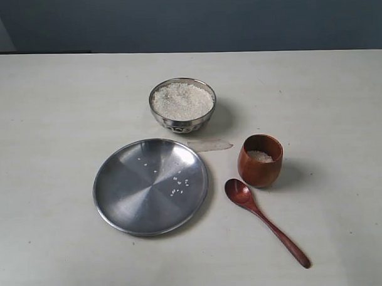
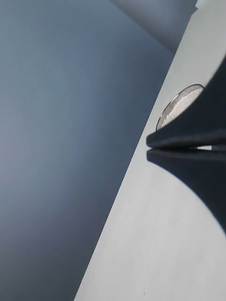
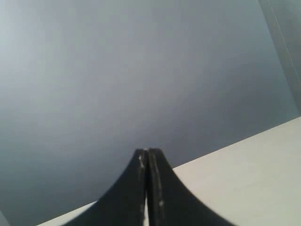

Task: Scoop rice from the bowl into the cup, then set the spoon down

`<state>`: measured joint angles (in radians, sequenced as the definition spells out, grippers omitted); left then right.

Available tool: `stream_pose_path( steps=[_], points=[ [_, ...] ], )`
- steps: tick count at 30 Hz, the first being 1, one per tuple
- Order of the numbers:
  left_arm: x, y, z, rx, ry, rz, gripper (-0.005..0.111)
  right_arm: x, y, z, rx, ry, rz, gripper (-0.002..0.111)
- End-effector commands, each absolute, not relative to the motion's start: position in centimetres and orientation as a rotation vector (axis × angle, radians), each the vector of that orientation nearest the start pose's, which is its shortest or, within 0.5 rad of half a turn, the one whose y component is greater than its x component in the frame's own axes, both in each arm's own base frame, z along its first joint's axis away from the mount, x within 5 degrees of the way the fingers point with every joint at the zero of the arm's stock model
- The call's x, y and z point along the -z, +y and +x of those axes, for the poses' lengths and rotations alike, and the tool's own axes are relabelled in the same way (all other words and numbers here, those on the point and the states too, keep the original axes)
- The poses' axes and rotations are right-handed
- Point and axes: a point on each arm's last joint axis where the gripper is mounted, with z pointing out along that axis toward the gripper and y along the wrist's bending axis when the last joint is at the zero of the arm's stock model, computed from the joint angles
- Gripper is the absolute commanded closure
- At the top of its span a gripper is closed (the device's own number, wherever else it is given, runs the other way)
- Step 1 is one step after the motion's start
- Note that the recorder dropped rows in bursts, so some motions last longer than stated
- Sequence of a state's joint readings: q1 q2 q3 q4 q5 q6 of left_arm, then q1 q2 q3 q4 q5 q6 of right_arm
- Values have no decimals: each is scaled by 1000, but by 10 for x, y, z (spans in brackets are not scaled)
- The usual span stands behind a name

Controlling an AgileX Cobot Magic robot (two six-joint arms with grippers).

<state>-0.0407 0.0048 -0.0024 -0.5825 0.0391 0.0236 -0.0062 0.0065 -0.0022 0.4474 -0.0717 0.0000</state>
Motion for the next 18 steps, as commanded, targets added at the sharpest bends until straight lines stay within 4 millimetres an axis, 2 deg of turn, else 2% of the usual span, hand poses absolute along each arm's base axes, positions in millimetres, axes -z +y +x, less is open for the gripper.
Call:
stream_pose_path(
  steps=[1, 18],
  points=[
    [-212, -4, 56, 516, 1471, -400, 106, -220, -4, 55, -341, 1377, 355, 108],
    [-211, -4, 56, 506, 1472, -391, 106, -222, -5, 55, -337, 1348, 361, 108]
  ],
)
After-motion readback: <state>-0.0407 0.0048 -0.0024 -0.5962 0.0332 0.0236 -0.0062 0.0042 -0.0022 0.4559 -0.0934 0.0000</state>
